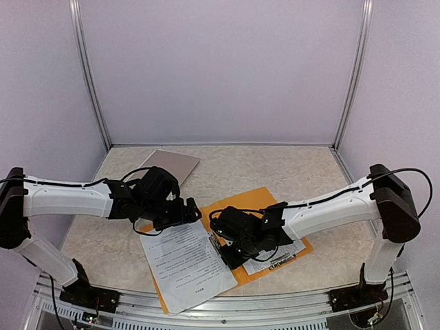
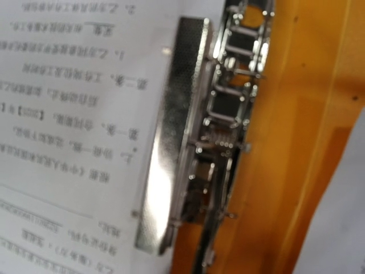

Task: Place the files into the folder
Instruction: Adjust the spring clip on the folder.

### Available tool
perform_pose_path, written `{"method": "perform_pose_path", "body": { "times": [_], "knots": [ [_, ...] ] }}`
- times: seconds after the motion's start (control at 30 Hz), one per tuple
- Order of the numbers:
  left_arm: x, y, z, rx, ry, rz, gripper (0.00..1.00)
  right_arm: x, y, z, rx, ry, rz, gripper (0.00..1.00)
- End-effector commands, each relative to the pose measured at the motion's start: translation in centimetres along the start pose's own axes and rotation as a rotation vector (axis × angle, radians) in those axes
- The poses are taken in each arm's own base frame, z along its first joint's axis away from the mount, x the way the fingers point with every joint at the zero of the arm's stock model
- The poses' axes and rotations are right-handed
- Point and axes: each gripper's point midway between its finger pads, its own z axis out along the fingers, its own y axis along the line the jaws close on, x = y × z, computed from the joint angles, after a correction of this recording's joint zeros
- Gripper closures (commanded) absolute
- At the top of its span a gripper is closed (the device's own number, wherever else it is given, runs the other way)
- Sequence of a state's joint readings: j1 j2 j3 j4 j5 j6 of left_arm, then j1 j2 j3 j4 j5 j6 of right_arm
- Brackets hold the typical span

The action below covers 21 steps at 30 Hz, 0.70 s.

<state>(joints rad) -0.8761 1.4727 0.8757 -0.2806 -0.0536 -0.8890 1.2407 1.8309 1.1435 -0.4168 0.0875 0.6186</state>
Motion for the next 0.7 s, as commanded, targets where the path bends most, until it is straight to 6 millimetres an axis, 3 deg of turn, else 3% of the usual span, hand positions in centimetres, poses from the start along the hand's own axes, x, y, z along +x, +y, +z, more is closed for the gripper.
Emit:
{"method": "perform_pose_path", "body": {
  "times": [0.0,0.67],
  "knots": [
    [0.6,0.9,0.0,-0.028,0.01,0.005,0.04,-0.6,0.3,-0.3,0.014,-0.011,-0.012,0.87],
    [3.2,2.8,1.3,-0.045,0.062,-0.05,0.04,-2.1,0.7,-0.9,0.031,-0.022,-0.037,0.86]
  ]
}}
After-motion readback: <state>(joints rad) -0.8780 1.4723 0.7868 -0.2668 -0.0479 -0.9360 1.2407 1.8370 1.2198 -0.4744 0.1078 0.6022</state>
